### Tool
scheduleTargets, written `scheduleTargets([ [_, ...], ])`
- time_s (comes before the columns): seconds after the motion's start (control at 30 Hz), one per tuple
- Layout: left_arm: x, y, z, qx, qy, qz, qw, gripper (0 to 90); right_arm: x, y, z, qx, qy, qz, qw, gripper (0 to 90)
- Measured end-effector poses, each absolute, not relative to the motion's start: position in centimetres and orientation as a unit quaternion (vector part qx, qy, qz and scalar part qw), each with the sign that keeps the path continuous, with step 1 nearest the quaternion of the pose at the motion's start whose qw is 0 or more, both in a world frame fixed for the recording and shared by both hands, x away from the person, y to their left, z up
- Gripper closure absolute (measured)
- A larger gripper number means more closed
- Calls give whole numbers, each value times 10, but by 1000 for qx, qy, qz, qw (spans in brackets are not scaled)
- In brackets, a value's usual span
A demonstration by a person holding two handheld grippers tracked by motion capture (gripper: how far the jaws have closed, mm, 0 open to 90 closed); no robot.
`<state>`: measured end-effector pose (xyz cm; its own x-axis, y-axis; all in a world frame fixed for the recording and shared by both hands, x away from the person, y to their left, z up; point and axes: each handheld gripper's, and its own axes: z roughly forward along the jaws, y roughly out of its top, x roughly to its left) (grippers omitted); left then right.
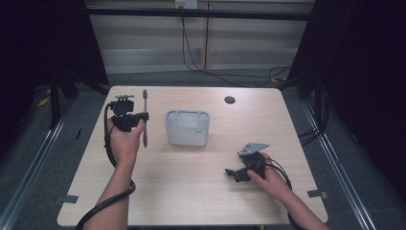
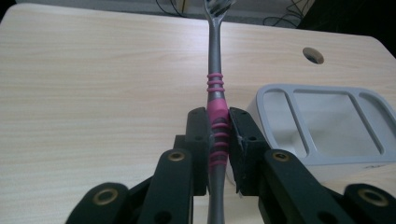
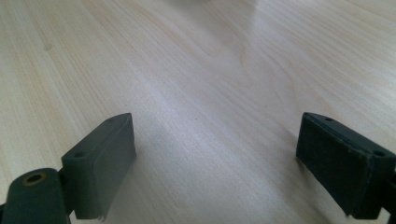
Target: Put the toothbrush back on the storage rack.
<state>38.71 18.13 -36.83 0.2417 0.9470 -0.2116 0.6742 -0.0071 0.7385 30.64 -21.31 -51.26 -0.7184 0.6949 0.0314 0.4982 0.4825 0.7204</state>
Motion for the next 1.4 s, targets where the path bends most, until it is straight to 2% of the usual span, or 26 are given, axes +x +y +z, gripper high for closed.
scheduleTargets([
  [1.4, 395, 175, -339, 651, 572, 215, 449, 791, 307, -213, -513, 349, 851, 369, 134, 111],
])
